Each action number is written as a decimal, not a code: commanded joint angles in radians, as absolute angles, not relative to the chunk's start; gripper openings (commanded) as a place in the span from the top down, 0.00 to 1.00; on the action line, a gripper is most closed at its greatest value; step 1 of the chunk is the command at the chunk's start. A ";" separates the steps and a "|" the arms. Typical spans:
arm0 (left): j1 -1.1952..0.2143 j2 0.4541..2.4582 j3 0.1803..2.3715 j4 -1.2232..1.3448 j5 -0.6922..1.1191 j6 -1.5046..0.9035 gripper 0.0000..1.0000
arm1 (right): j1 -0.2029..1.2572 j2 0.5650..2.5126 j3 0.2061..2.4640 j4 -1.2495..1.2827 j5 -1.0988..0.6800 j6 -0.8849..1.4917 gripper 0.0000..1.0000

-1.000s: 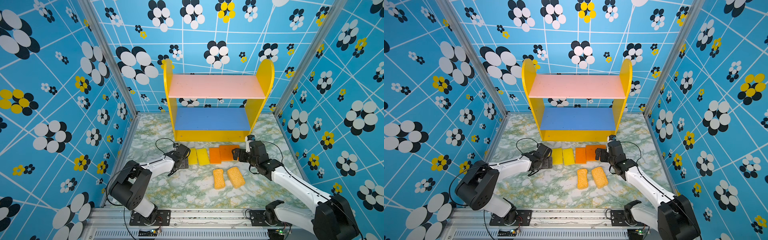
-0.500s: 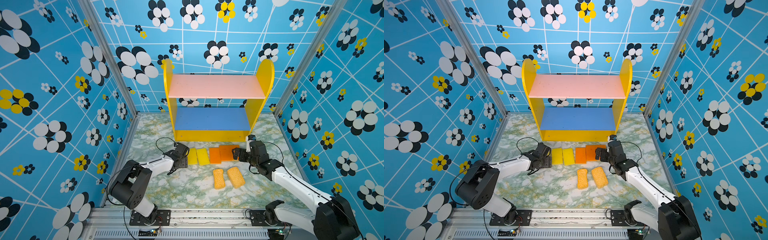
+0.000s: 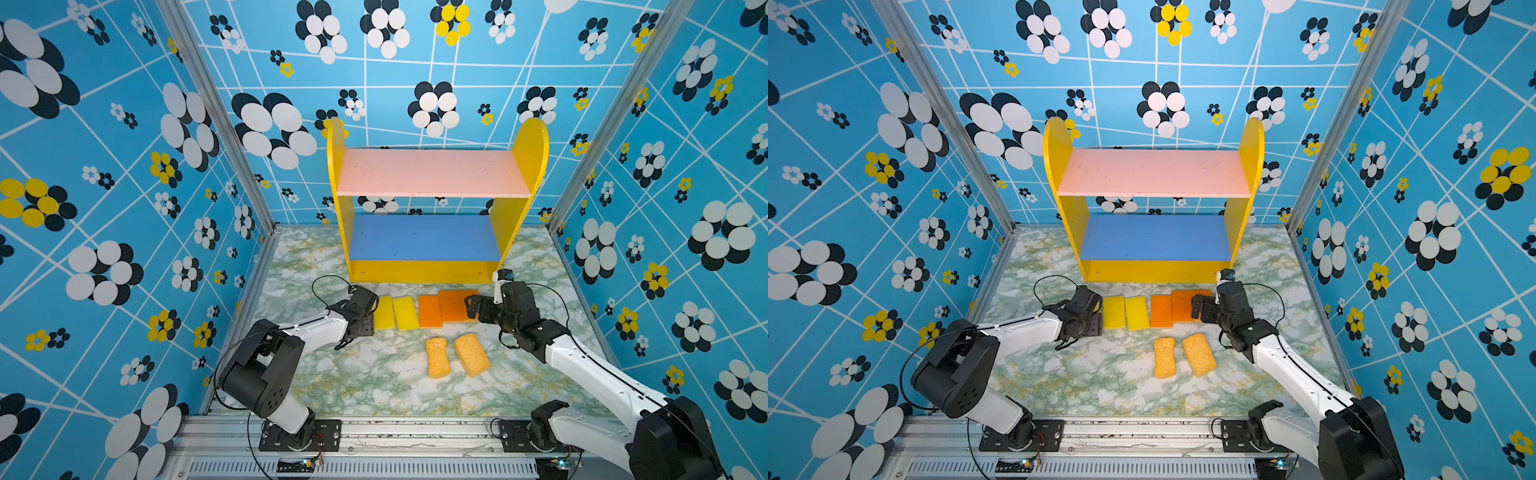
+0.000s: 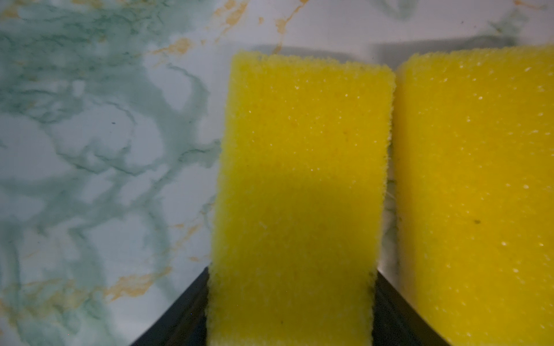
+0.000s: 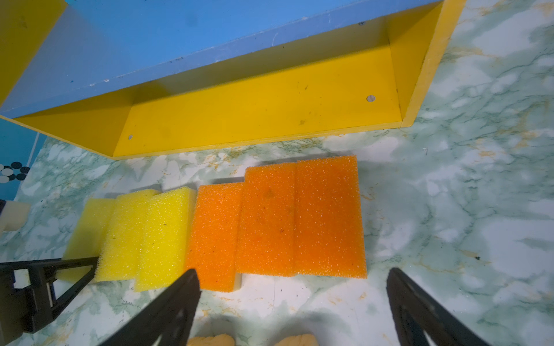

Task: Arrange cleaning sponges on a shelf
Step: Pick up the cleaning sponge from the center of the table.

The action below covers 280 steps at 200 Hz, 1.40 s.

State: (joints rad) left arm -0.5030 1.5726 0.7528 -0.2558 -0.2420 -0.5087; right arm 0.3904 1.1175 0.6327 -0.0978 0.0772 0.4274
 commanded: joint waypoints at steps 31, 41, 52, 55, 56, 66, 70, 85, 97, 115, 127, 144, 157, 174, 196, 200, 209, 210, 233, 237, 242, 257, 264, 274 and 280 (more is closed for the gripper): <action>-0.494 1.549 0.789 -0.338 -0.237 -0.515 0.35 | 0.396 1.131 0.633 -0.114 0.096 0.423 0.01; -0.494 1.537 0.796 -0.354 -0.242 -0.516 0.35 | 0.399 1.133 0.632 -0.114 0.095 0.423 0.01; -0.494 1.518 0.803 -0.371 -0.252 -0.517 0.35 | 0.398 1.136 0.633 -0.112 0.096 0.423 0.01; -0.494 1.513 0.804 -0.375 -0.254 -0.518 0.34 | 0.396 1.136 0.632 -0.112 0.096 0.423 0.01; -0.494 1.510 0.805 -0.377 -0.255 -0.518 0.34 | 0.397 1.136 0.633 -0.112 0.095 0.423 0.01; -0.494 1.490 0.809 -0.389 -0.260 -0.519 0.34 | 0.399 1.138 0.633 -0.111 0.095 0.423 0.01; -0.494 1.482 0.811 -0.395 -0.262 -0.519 0.34 | 0.397 1.139 0.634 -0.110 0.096 0.423 0.01; -0.494 1.450 0.814 -0.411 -0.263 -0.519 0.34 | 0.397 1.145 0.636 -0.110 0.092 0.423 0.01; -0.494 1.427 0.819 -0.427 -0.268 -0.524 0.34 | 0.398 1.148 0.636 -0.109 0.093 0.423 0.01; -0.495 1.398 0.831 -0.458 -0.269 -0.525 0.34 | 0.397 1.152 0.639 -0.107 0.090 0.423 0.01; -0.495 1.374 0.838 -0.473 -0.262 -0.521 0.33 | 0.398 1.155 0.638 -0.106 0.089 0.423 0.01; -0.495 1.333 0.859 -0.503 -0.243 -0.507 0.33 | 0.399 1.157 0.639 -0.107 0.089 0.422 0.01; -0.495 1.297 0.879 -0.528 -0.230 -0.494 0.33 | 0.398 1.158 0.643 -0.107 0.090 0.420 0.01; -0.495 1.251 0.909 -0.559 -0.223 -0.486 0.33 | 0.398 1.159 0.643 -0.107 0.090 0.420 0.01; -0.497 1.198 0.952 -0.600 -0.211 -0.472 0.33 | 0.398 1.164 0.644 -0.107 0.092 0.420 0.01; -0.497 1.189 0.960 -0.605 -0.207 -0.469 0.33 | 0.398 1.165 0.646 -0.107 0.089 0.420 0.01; -0.498 1.168 0.980 -0.616 -0.191 -0.461 0.33 | 0.398 1.168 0.648 -0.107 0.091 0.420 0.01; -0.498 1.164 0.982 -0.617 -0.189 -0.461 0.33 | 0.399 1.169 0.648 -0.107 0.091 0.420 0.01; -0.509 1.094 1.028 -0.620 -0.160 -0.441 0.33 | 0.399 1.186 0.667 -0.114 0.078 0.413 0.01; -0.510 1.082 1.038 -0.621 -0.162 -0.439 0.33 | 0.399 1.191 0.668 -0.115 0.077 0.413 0.01; -0.512 1.071 1.049 -0.625 -0.164 -0.436 0.33 | 0.398 1.196 0.672 -0.115 0.074 0.411 0.01; -0.518 1.044 1.084 -0.641 -0.173 -0.425 0.33 | 0.399 1.212 0.682 -0.114 0.069 0.411 0.01; -0.520 1.036 1.098 -0.647 -0.178 -0.422 0.33 | 0.398 1.220 0.686 -0.111 0.064 0.411 0.01; -0.524 1.028 1.115 -0.650 -0.175 -0.412 0.33 | 0.398 1.230 0.690 -0.107 0.060 0.412 0.01; -0.527 1.026 1.127 -0.651 -0.173 -0.404 0.33 | 0.398 1.235 0.693 -0.105 0.057 0.413 0.01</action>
State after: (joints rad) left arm -0.5148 1.0462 1.0737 -0.6090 -0.1822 -0.4469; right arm 0.3908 1.2133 0.6579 -0.0978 0.0719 0.4267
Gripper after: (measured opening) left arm 0.670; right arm 0.992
